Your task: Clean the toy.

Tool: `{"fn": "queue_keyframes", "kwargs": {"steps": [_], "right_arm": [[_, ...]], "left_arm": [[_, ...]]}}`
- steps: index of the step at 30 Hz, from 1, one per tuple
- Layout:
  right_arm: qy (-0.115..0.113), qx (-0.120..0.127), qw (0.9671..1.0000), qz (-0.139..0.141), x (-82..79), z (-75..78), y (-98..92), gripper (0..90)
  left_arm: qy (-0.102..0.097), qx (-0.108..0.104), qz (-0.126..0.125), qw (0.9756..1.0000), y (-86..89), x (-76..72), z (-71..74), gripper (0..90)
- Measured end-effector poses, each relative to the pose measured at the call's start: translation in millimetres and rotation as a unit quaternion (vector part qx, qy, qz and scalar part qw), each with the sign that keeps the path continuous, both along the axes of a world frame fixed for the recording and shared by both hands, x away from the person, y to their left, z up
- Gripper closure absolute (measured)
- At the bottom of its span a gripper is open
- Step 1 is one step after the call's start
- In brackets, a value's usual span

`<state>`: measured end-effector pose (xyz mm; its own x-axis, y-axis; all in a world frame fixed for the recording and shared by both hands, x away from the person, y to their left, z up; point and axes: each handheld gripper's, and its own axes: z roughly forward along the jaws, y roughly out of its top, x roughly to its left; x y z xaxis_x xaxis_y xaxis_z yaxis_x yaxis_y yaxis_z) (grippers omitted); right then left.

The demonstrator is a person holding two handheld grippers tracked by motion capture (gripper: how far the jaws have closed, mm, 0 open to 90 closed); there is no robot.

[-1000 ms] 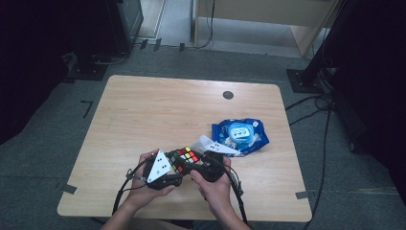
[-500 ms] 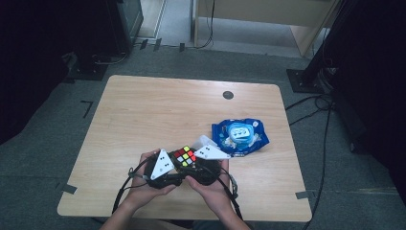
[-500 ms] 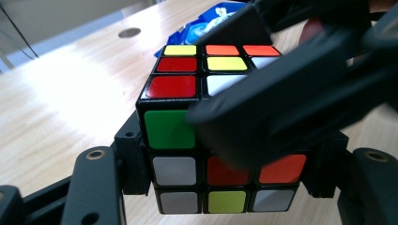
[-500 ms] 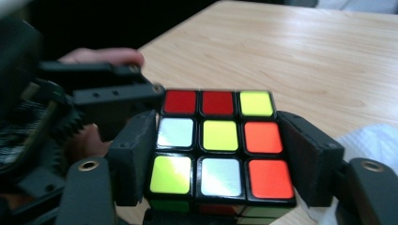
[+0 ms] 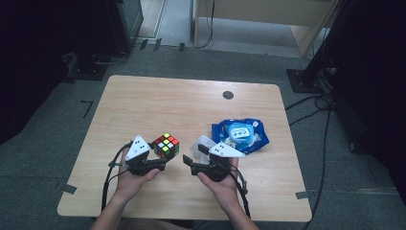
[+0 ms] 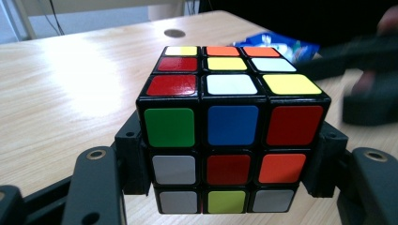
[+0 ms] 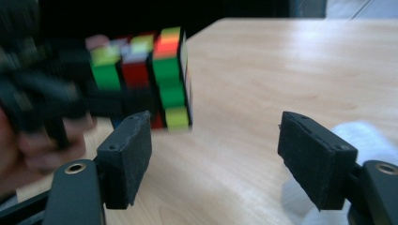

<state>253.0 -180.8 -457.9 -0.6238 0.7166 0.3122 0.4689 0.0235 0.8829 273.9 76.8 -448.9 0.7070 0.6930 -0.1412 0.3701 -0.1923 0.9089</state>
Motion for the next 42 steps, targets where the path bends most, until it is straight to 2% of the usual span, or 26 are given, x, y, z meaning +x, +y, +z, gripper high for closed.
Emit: {"fn": "queue_keyframes", "kwargs": {"steps": [2, 4, 7, 13, 17, 19, 24, 29, 31, 33, 37, 40, 42], "right_arm": [[0.004, -0.008, 0.9999, 0.013, -0.4, -8.8, 8.7, 24.2], [0.012, -0.006, 0.9995, 0.027, -1.6, -15.4, 19.0, 21.1], [0.008, -0.014, 0.9991, 0.038, -5.0, -19.8, 32.8, 18.4], [-0.019, -0.011, 0.9994, 0.028, -8.3, -18.2, 38.9, 18.6], [-0.050, -0.016, 0.9985, 0.015, -10.4, -18.8, 37.3, 28.3], [-0.065, -0.025, 0.9975, 0.016, -12.8, -19.1, 37.8, 33.6], [-0.078, -0.046, 0.9956, 0.022, -12.6, -21.3, 37.5, 34.4], [-0.098, -0.086, 0.9908, 0.036, -10.5, -23.8, 36.0, 34.5], [-0.117, -0.106, 0.9867, 0.040, -10.8, -24.9, 36.2, 34.6], [-0.143, -0.134, 0.9797, 0.044, -12.4, -24.9, 36.9, 34.6], [-0.201, -0.194, 0.9587, 0.054, -18.0, -25.6, 39.1, 34.7], [-0.231, -0.227, 0.9441, 0.059, -20.5, -25.5, 40.4, 34.8], [-0.254, -0.254, 0.9313, 0.058, -22.7, -25.9, 41.8, 34.7]], "left_arm": [[0.002, -0.009, 0.002, 1.0000, 1.0, -0.2, 1.7, 34.0], [0.002, -0.011, 0.003, 0.9999, -0.8, -1.0, 2.2, 34.0], [0.003, -0.008, -0.003, 1.0000, -5.5, -2.9, 2.1, 34.0], [0.003, -0.006, -0.018, 0.9998, -18.3, -8.0, 1.4, 34.0], [0.005, -0.003, -0.027, 0.9996, -24.8, -10.3, 0.0, 34.0], [0.004, -0.002, -0.026, 0.9996, -26.1, -10.7, -0.2, 34.0], [0.012, 0.008, -0.028, 0.9995, -26.5, -9.5, -1.9, 33.8], [0.042, 0.021, -0.037, 0.9982, -27.4, -4.7, -1.5, 33.4], [0.054, 0.021, -0.042, 0.9974, -26.5, -3.2, 0.0, 33.1], [0.063, 0.020, -0.045, 0.9968, -25.5, -2.4, 1.7, 33.0], [0.074, 0.021, -0.045, 0.9960, -25.1, -2.0, 5.9, 32.8], [0.088, 0.025, -0.043, 0.9948, -26.3, -1.4, 7.8, 32.6], [0.100, 0.030, -0.046, 0.9935, -27.2, -0.1, 7.9, 32.2]]}}
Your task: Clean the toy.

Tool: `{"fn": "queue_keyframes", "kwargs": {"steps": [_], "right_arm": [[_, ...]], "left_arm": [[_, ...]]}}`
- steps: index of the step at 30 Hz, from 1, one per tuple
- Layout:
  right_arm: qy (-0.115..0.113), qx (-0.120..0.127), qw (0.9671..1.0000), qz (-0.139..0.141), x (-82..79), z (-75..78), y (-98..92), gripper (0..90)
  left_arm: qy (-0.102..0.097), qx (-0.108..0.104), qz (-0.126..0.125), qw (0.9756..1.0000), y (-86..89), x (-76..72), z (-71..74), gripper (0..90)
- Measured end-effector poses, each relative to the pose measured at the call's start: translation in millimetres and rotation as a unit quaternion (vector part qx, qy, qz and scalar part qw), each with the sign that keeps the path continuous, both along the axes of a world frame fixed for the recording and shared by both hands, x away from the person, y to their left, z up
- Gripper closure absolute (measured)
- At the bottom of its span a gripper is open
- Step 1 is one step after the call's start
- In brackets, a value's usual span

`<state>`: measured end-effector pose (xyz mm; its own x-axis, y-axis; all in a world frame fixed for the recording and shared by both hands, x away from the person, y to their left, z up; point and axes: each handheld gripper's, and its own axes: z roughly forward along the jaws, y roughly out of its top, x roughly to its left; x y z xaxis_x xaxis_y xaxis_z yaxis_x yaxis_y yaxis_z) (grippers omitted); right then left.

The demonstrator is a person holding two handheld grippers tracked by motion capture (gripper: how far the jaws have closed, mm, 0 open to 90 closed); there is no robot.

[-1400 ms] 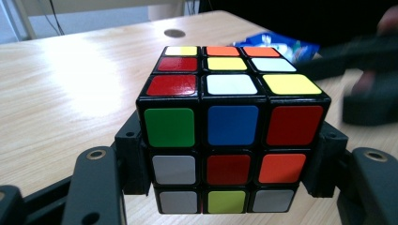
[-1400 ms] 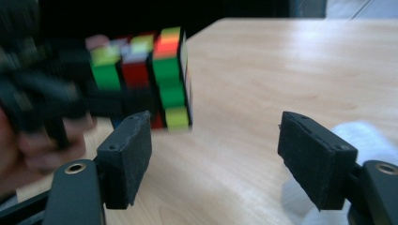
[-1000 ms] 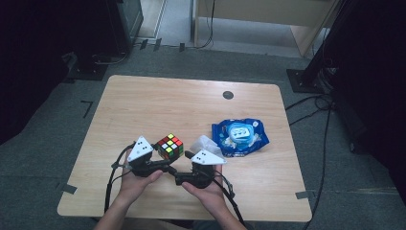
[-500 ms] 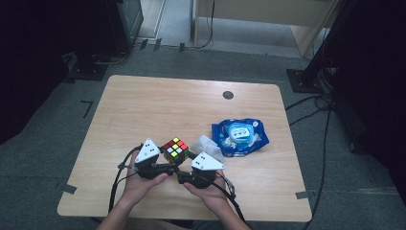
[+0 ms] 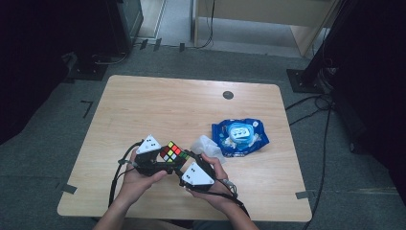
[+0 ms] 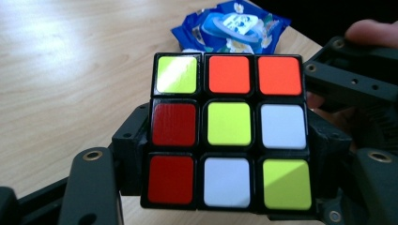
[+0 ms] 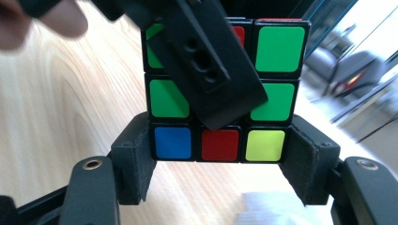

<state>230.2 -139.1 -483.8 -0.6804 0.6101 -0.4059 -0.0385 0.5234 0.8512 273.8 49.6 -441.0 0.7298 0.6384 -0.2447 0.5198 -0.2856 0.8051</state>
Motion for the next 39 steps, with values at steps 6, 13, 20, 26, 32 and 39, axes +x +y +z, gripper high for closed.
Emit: {"fn": "queue_keyframes", "kwargs": {"steps": [6, 13, 20, 26, 32, 39], "right_arm": [[-0.047, -0.053, 0.9975, 0.010, -3.6, -3.3, 3.0, 34.7], [0.021, 0.021, 0.9995, 0.006, 4.9, -1.8, -5.4, 31.1], [0.066, 0.068, 0.9923, -0.080, 19.5, 0.3, -23.6, 37.2], [0.168, 0.226, 0.9507, -0.131, 27.0, 24.2, -46.2, 36.6], [0.264, 0.344, 0.8917, -0.129, 24.1, 41.5, -50.9, 28.3], [0.368, 0.426, 0.8218, -0.089, 26.5, 40.9, -48.4, 16.6]], "left_arm": [[0.009, 0.007, -0.009, 0.9999, 0.4, 0.9, -2.4, 33.3], [-0.014, -0.023, 0.007, 0.9996, 7.9, 0.6, -1.1, 33.8], [-0.061, -0.046, 0.049, 0.9959, 20.7, -0.6, 1.0, 33.9], [-0.083, -0.044, 0.064, 0.9935, 18.8, -2.2, -6.2, 33.8], [-0.125, -0.020, 0.055, 0.9904, 5.0, -11.1, -8.8, 33.8], [-0.147, 0.003, 0.050, 0.9879, -6.4, -17.7, -12.9, 33.8]]}}
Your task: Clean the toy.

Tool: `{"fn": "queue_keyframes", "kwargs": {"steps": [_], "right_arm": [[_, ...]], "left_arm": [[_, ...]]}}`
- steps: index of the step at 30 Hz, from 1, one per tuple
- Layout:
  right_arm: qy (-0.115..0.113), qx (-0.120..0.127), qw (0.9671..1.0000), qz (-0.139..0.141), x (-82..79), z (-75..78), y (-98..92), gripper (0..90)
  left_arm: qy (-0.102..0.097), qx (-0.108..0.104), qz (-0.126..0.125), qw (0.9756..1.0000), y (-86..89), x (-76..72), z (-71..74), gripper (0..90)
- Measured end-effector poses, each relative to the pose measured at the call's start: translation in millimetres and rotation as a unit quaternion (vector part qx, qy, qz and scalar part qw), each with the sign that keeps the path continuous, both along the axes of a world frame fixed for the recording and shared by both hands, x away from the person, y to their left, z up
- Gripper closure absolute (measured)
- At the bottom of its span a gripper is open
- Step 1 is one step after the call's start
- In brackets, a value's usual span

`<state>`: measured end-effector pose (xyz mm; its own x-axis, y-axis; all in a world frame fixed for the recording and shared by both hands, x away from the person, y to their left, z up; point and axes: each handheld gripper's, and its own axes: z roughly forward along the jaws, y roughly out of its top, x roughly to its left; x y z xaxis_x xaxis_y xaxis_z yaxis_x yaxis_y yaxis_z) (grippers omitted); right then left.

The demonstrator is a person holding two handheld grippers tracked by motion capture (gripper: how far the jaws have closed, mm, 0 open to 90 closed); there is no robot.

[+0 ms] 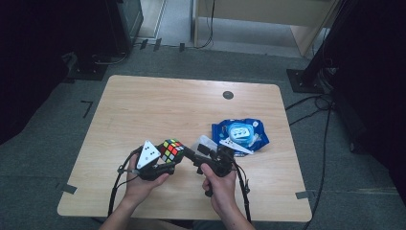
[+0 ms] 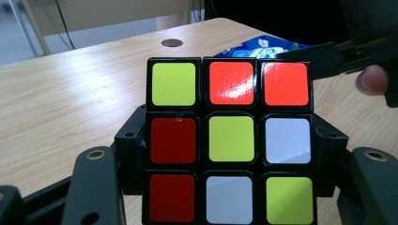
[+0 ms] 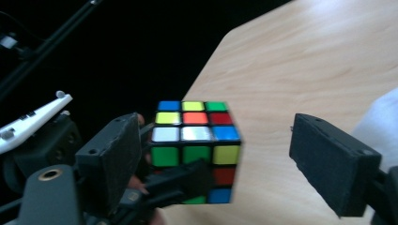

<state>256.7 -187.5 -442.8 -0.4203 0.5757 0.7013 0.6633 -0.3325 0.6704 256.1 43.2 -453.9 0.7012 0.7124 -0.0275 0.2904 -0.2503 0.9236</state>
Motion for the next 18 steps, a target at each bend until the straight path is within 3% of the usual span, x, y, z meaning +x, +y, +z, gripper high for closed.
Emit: {"fn": "queue_keyframes", "kwargs": {"steps": [4, 7, 10, 15, 18], "right_arm": [[0.012, 0.006, 0.9998, 0.015, 0.0, -3.0, 7.9, 16.2], [0.014, -0.011, 0.9997, 0.016, 0.5, -6.4, 12.3, 17.2], [0.022, -0.024, 0.9992, 0.020, -0.2, -9.2, 14.7, 29.2], [0.013, -0.028, 0.9994, 0.017, -2.7, -9.4, 14.4, 34.1], [-0.019, -0.070, 0.9973, 0.010, -7.3, -6.6, 18.6, 34.2]], "left_arm": [[-0.019, 0.024, -0.013, 0.9995, -11.4, -6.9, -1.6, 33.8], [-0.031, 0.035, -0.022, 0.9987, -18.7, -11.9, -2.5, 33.8], [-0.039, 0.043, -0.025, 0.9980, -22.0, -14.4, -2.5, 33.8], [-0.017, 0.029, -0.034, 0.9989, -18.6, -10.3, -2.9, 33.7], [-0.004, 0.038, -0.037, 0.9986, -19.8, -7.8, -3.1, 33.6]]}}
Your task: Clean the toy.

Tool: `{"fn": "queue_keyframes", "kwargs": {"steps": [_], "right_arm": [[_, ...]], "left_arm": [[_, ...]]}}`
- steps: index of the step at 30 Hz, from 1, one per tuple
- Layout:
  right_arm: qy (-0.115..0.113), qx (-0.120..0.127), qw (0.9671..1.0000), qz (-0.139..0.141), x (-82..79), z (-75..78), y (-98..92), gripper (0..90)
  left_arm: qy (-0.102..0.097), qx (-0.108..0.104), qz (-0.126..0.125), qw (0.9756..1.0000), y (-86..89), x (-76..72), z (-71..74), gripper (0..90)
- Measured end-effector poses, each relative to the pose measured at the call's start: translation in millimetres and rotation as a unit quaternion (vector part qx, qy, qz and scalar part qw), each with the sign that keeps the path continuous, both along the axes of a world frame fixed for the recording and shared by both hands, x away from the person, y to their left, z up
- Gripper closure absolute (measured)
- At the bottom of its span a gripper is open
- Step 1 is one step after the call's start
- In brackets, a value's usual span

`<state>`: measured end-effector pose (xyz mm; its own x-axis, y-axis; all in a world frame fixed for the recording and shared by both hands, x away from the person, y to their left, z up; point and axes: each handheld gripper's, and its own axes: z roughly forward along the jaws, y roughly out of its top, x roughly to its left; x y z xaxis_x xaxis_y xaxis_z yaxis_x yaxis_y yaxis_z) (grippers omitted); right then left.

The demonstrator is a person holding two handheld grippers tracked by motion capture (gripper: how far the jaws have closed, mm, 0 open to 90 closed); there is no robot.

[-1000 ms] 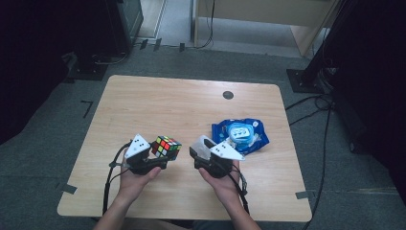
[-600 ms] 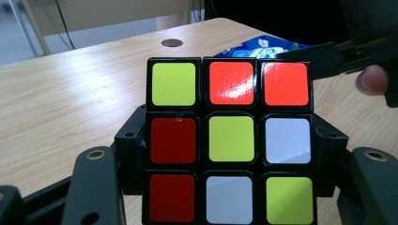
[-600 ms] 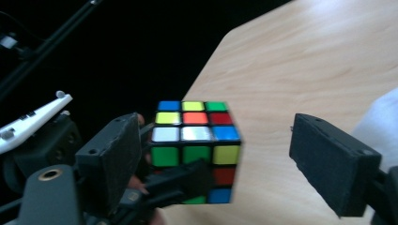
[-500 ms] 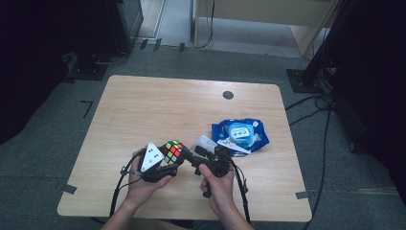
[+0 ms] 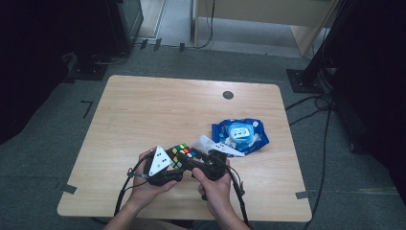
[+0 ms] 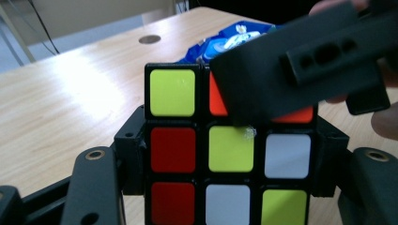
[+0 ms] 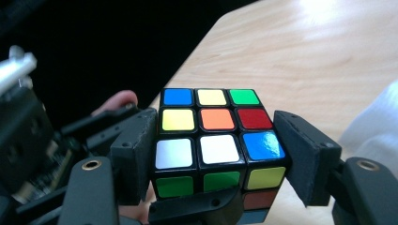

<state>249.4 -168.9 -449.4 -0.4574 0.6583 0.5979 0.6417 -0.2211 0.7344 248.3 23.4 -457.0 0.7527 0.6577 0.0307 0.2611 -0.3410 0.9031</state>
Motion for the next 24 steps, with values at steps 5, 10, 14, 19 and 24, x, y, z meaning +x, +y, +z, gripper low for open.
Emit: {"fn": "queue_keyframes", "kwargs": {"steps": [5, 10, 14, 19, 24], "right_arm": [[-0.050, -0.077, 0.9957, -0.003, -6.2, 1.2, 9.0, 34.3], [-0.046, -0.085, 0.9953, 0.011, -3.4, -1.3, 9.2, 33.6], [-0.108, -0.068, 0.9918, 0.010, -1.8, 10.2, -5.8, 23.4], [-0.145, -0.120, 0.9811, -0.047, 11.2, 11.1, -38.5, 31.7], [-0.092, -0.196, 0.9762, -0.016, 29.0, -28.0, -35.1, 39.1]], "left_arm": [[0.013, 0.013, -0.001, 0.9998, -1.5, 2.5, -3.0, 33.3], [0.014, 0.027, -0.010, 0.9995, 0.1, 3.6, -5.3, 33.7], [0.021, 0.022, 0.000, 0.9995, 10.0, 8.8, -3.6, 33.8], [0.030, 0.017, 0.025, 0.9991, 26.9, 17.8, -2.4, 33.8], [0.031, 0.016, 0.032, 0.9989, 30.2, 19.7, -2.4, 33.8]]}}
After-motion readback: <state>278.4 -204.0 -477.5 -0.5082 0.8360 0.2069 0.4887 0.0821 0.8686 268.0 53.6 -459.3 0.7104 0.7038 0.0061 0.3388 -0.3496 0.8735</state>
